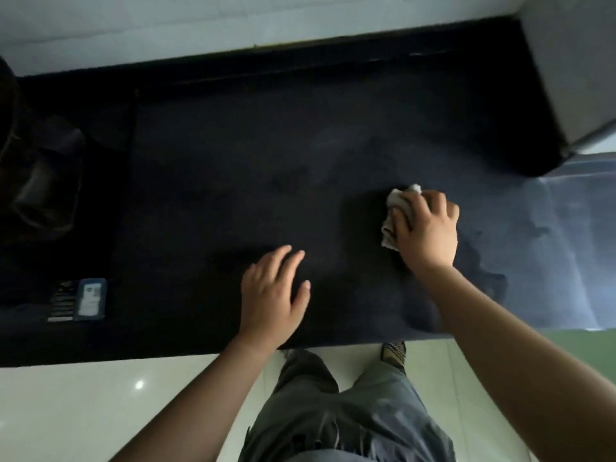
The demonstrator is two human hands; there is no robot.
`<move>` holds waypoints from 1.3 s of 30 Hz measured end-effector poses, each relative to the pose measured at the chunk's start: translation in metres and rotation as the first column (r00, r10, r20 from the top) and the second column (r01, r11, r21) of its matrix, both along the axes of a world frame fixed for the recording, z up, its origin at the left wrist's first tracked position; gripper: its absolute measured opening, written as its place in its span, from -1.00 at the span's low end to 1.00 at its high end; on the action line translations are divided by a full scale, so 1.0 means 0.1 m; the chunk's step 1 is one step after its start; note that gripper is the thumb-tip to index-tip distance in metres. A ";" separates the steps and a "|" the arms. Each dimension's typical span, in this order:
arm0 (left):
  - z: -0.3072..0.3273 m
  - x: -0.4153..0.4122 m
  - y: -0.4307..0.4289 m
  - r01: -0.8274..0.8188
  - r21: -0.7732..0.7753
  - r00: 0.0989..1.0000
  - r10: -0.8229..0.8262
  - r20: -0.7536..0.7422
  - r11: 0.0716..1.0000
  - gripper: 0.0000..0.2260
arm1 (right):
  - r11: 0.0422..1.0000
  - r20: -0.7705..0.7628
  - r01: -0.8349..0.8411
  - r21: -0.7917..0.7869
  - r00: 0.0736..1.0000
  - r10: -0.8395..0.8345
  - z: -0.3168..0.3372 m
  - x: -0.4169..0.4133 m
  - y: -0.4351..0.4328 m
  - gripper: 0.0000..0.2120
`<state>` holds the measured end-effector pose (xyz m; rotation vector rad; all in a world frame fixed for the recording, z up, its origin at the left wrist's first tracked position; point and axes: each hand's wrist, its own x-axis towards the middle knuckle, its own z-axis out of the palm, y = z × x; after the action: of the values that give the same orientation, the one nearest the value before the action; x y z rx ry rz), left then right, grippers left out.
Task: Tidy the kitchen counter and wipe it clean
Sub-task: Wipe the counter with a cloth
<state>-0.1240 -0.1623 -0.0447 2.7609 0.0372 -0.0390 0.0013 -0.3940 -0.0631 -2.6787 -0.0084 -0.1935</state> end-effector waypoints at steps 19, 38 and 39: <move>-0.19 0.06 -1.56 0.088 0.229 0.991 -0.060 -0.123 0.970 -0.57 | 0.999 -0.058 0.007 0.034 0.998 -0.005 0.07 0.00 -1.11 -0.75; -0.18 0.06 -1.50 0.122 0.171 0.987 -0.101 -0.127 0.978 -0.56 | 0.995 -0.058 -0.102 -0.003 0.993 0.101 0.02 -0.56 -1.15 -0.71; -0.19 0.06 -1.49 0.133 0.176 0.986 -0.112 -0.128 0.975 -0.56 | 0.993 -0.060 -0.116 -0.003 0.991 0.115 0.01 -0.70 -1.21 -0.71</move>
<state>-0.1182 -0.3116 -0.0636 2.9388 -0.1039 -0.2424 -0.0688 -0.5146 -0.0618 -2.6794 -0.1452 -0.0763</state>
